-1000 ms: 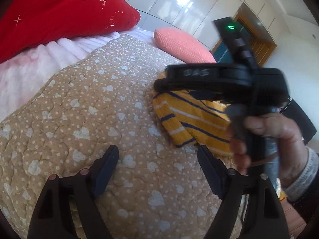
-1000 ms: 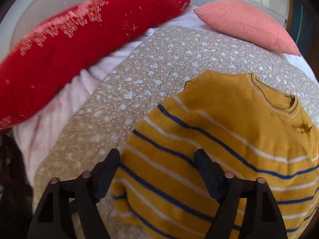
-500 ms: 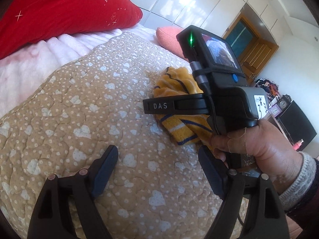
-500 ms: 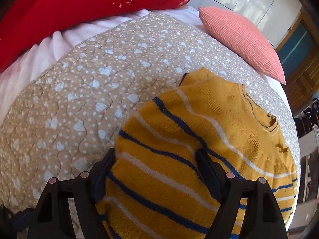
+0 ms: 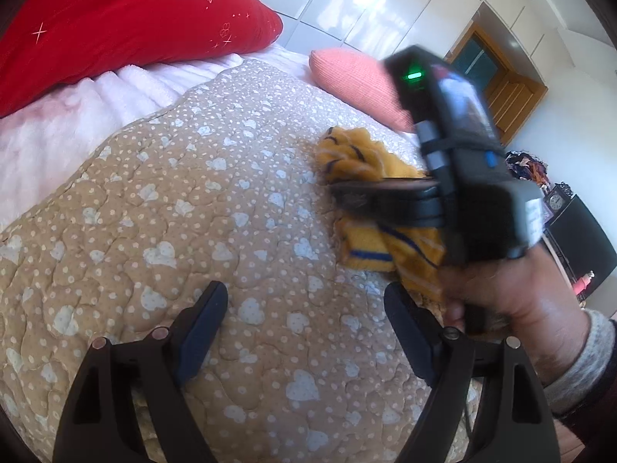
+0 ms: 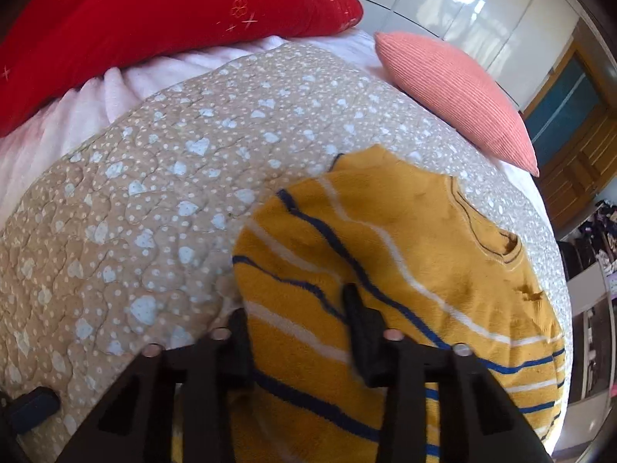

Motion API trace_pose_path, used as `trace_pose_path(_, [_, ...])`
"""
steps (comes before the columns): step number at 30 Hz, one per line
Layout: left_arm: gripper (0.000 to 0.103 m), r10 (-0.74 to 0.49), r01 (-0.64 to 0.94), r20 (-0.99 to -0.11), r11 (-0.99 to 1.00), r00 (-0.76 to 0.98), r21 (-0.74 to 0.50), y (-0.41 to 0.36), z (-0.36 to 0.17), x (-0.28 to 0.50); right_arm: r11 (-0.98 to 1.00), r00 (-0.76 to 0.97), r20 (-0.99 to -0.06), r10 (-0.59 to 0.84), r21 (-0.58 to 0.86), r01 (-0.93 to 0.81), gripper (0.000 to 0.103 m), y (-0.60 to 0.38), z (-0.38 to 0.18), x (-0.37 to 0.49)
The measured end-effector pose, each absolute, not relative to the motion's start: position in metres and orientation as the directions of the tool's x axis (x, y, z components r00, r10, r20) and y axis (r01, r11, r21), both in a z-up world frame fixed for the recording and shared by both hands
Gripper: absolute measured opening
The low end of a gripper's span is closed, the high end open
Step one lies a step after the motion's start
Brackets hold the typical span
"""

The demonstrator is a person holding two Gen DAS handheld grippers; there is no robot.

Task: Fold small clothes
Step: 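Grasp the side edge of the folded sweater with the right gripper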

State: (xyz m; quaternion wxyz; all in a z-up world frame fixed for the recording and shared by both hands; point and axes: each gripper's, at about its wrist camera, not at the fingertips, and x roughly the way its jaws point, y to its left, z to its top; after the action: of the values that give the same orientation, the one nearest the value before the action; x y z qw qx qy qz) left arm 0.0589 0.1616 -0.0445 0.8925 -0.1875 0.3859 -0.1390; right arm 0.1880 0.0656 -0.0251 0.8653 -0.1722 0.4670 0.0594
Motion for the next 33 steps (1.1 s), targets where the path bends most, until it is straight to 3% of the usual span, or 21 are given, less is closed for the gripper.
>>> trace_pose_path(6, [0.082,-0.35,0.079,-0.659,0.911,0.666,-0.404,0.154,-0.044,0.06,0.957,0.563,-0.826,0.015,-0.152,-0.249,0.014,0.045,0.001,0.184])
trace_pose_path(14, [0.083,-0.298,0.061,-0.673,0.934,0.676,-0.352,0.146,-0.045,0.06,0.977,0.602,-0.794,0.083,-0.054,-0.206,0.012,0.002,0.036,0.176])
trace_pose_path(23, [0.083,-0.275,0.044,-0.665,0.939,0.694,-0.342,0.14,-0.033,0.05,0.991,0.664,-0.743,0.082,0.13,0.023,0.01,-0.145,0.072,0.162])
trace_pose_path(25, [0.083,-0.3,0.072,-0.655,0.934,0.694,-0.351,0.133,-0.023,0.044,0.982,0.671,-0.739,0.059,0.163,0.094,0.009,-0.186,0.071,0.157])
trace_pose_path(30, [0.083,-0.296,0.182,-0.665,0.954,0.686,-0.236,0.094,0.004,0.025,0.942,0.659,-0.751,0.033,0.243,0.229,0.009,-0.274,0.046,0.135])
trace_pose_path(33, [0.083,-0.305,0.229,-0.678,0.952,0.669,-0.203,0.073,0.016,0.02,0.915,0.651,-0.755,0.079,0.313,0.252,0.01,-0.306,0.023,0.121])
